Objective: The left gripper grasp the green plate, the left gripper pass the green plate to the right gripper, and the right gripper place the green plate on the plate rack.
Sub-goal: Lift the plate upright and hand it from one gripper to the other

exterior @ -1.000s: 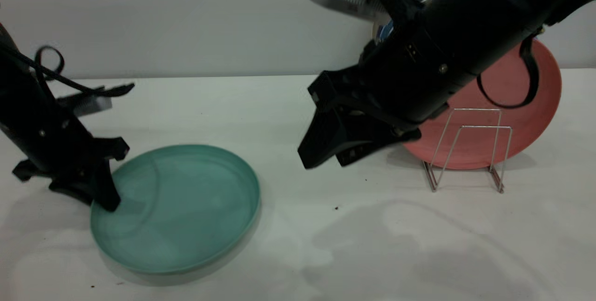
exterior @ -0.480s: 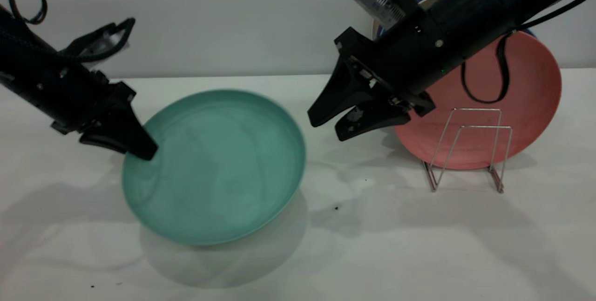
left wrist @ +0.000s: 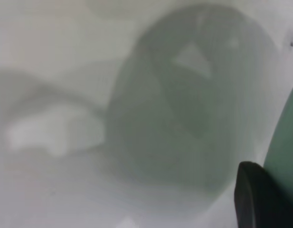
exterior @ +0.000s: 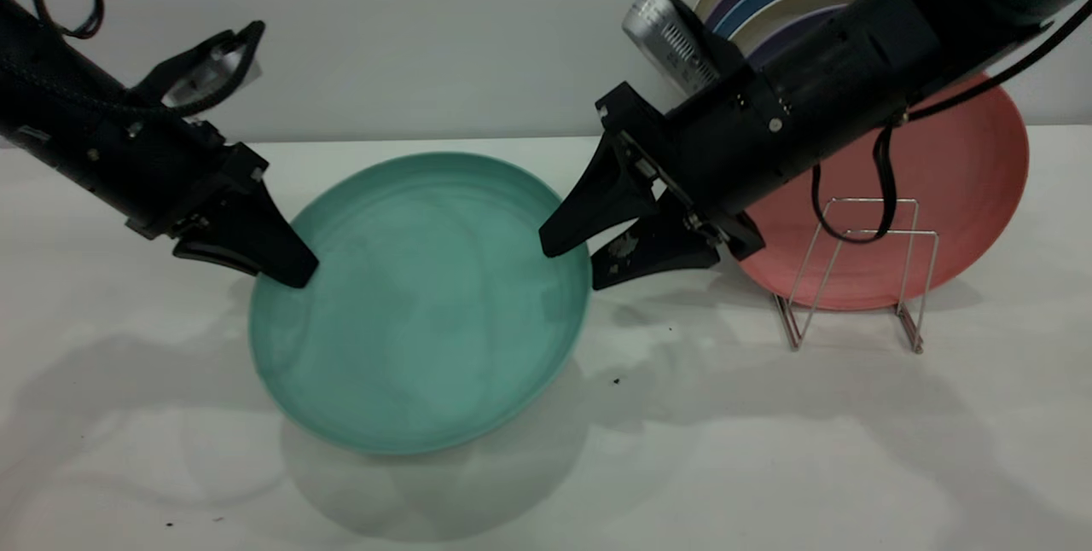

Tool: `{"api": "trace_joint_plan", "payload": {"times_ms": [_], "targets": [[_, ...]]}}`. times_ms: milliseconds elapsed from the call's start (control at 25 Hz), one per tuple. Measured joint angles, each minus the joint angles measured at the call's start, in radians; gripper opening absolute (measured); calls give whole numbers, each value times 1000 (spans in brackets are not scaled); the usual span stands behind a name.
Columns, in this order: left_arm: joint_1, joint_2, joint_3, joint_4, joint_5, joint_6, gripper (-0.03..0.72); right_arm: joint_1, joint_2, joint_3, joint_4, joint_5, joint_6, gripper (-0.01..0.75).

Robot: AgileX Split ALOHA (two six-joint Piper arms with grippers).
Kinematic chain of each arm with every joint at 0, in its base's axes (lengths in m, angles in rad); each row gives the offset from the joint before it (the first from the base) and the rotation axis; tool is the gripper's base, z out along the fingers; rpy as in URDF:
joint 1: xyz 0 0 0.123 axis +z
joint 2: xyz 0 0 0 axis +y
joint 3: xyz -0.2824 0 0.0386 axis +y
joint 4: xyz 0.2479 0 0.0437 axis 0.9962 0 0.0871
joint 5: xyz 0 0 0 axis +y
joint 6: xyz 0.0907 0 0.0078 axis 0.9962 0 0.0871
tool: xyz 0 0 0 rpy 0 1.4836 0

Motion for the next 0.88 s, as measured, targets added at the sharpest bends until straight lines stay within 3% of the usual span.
{"api": "trace_joint_plan", "payload": {"times_ms": [360,480,600,680,800,880], "targets": [[-29,0,0,-66,15,26,20,7,19,-1,7,11,-23,444],[-35,0,0,-86,28,38,20,18,19,-1,7,16,-50,343],[-35,0,0,-86,41,40,21,23,19,-1,16,16,-62,151],[-34,-1,0,-87,44,40,34,23,23,-1,19,5,-77,127],[-34,-1,0,-88,45,39,112,25,28,-1,43,6,-91,128],[-35,-1,0,-91,55,39,235,26,28,-1,51,11,-96,128]]}}
